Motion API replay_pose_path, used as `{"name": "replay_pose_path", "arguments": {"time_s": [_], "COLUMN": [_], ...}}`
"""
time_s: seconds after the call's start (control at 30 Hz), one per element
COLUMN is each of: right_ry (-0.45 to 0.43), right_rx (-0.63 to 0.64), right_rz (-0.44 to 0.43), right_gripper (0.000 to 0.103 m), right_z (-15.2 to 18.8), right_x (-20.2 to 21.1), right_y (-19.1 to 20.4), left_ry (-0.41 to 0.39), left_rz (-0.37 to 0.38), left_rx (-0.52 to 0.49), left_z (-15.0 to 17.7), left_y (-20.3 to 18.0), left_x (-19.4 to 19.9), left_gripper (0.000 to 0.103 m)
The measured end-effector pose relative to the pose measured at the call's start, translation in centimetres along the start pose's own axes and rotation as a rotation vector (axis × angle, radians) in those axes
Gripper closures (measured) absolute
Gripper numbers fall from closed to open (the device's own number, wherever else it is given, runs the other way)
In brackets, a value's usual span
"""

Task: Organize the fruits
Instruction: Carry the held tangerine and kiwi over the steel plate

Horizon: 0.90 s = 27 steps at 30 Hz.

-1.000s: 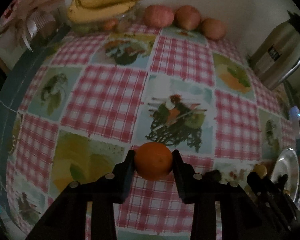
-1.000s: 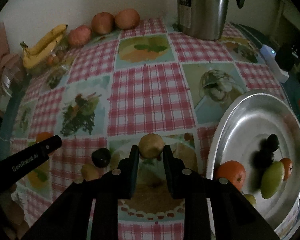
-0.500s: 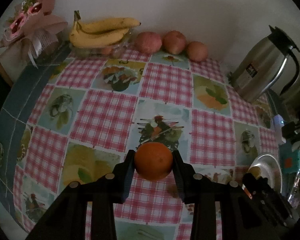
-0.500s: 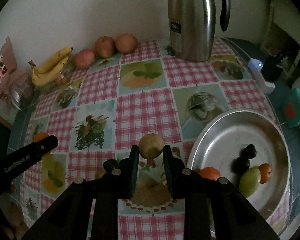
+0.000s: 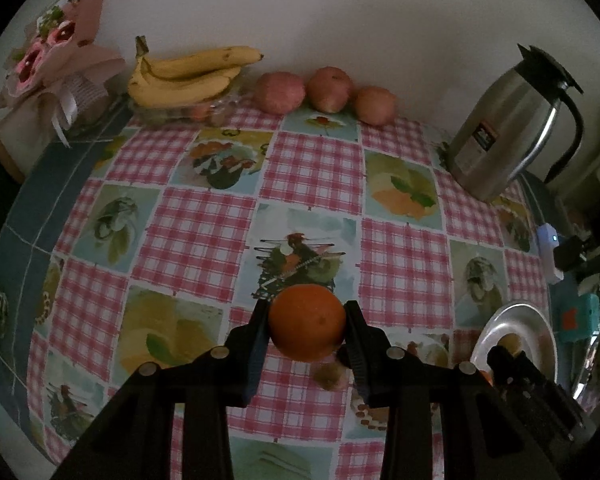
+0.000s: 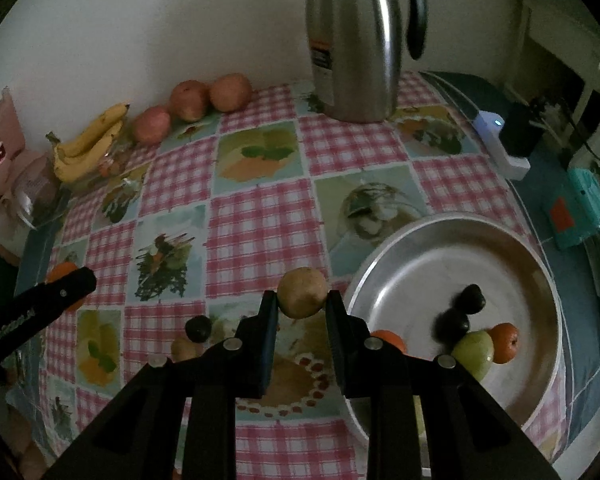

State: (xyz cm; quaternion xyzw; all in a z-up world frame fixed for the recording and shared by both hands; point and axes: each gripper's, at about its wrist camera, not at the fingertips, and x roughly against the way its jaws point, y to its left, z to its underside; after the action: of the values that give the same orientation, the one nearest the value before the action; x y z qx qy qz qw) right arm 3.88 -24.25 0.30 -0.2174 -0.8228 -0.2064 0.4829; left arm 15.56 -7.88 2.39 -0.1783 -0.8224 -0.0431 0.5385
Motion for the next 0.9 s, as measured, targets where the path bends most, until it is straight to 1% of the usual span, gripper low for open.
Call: {"name": "replay_pose_path", "arguments": {"time_s": [0.23,0.53,0.9], "right_ry": [0.002,0.013,-0.003], "right_rx": [-0.053,-0.135,-0.248], "right_rz": [0.013,0.056,0.078], "right_gripper": [0.078,0.078,0.078], "right_z": [-0.1,0.0,0.2], "right_x": [0.0,0.0,0.8], "right_y": [-2.7,-7.2,-12.3], "left_ry": [0.007,0.033,0.068], "left_rz": [0.002,0.023,0.05], "left_rx": [-0.038,-0.109,-0.282], "left_z": [0.5,2.0,5.2], "left_y": [-2.1,-6.1,-13.3], "left_x": [-0.1,-0.8,-2.0], "left_gripper": [0.064,0.064,0.064]}}
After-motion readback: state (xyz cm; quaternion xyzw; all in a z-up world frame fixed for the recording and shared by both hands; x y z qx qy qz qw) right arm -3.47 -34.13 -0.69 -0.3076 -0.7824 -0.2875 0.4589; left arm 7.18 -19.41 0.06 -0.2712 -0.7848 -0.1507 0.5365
